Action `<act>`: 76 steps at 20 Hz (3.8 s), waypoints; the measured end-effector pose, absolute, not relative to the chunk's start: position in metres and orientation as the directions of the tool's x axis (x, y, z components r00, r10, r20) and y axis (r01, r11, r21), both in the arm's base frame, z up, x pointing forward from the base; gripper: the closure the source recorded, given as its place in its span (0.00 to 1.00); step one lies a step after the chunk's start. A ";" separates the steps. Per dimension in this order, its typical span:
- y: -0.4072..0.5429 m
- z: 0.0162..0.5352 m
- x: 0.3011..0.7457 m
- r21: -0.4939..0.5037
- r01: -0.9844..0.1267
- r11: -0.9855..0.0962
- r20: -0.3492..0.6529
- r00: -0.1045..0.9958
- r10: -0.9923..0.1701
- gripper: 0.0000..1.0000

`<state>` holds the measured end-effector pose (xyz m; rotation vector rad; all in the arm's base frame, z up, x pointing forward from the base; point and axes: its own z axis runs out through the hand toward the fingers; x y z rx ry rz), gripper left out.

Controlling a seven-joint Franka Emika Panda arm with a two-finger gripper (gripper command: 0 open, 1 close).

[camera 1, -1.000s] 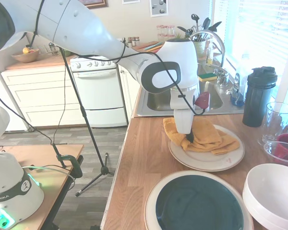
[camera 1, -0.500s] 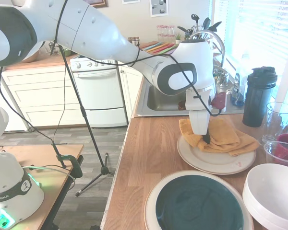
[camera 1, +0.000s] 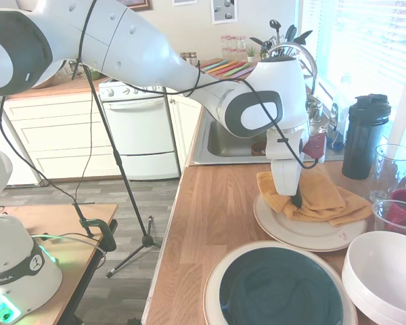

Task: Wipe the white plate in clockwise motion

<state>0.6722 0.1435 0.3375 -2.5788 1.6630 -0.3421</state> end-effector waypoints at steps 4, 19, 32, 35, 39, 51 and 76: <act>0.131 0.338 0.674 -0.160 -0.898 -0.410 0.162 0.385 -0.908 1.00; 0.119 0.346 0.610 -0.093 -0.883 -0.460 0.152 0.444 -0.883 1.00; 0.180 0.341 0.618 -0.116 -0.879 -0.462 0.117 0.450 -0.885 1.00; 0.179 0.339 0.635 -0.131 -0.884 -0.448 0.120 0.435 -0.893 1.00; 0.168 0.341 0.654 -0.149 -0.892 -0.428 0.130 0.411 -0.902 1.00; 0.137 0.343 0.657 -0.114 -0.903 -0.415 0.177 0.392 -0.903 1.00; 0.192 0.360 0.585 -0.074 -0.875 -0.478 0.112 0.469 -0.876 1.00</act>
